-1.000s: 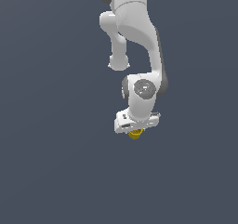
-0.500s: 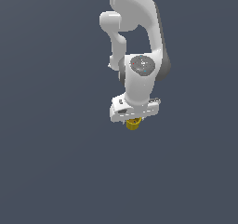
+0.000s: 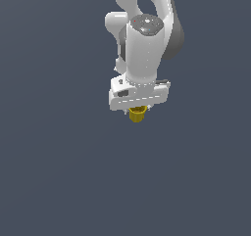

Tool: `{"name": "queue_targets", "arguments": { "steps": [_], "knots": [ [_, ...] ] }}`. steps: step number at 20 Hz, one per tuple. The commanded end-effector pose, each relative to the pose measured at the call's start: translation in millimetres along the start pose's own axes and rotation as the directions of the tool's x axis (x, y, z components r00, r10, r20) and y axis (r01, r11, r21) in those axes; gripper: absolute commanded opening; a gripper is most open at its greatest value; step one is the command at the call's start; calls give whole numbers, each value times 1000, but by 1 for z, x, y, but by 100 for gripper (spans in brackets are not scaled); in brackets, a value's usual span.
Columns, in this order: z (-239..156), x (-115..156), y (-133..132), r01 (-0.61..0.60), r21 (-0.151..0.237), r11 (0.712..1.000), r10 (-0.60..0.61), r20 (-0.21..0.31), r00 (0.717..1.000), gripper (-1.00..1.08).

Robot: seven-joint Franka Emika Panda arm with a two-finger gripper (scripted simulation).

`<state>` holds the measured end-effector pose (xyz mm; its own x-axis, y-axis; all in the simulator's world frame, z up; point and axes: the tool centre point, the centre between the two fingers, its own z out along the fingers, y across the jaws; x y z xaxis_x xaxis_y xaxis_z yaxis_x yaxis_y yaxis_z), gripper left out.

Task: Pick up the object and move it to a goal position.

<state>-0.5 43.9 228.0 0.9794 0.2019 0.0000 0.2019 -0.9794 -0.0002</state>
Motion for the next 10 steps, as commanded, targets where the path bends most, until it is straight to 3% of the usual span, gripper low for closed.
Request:
{"name": "queue_targets", "arguments": {
  "steps": [1, 10],
  "knots": [
    [-17, -4, 3, 0, 0, 1000, 0, 0, 1000, -100],
    [-41, -7, 7, 0, 0, 1000, 0, 0, 1000, -100]
  ]
}}
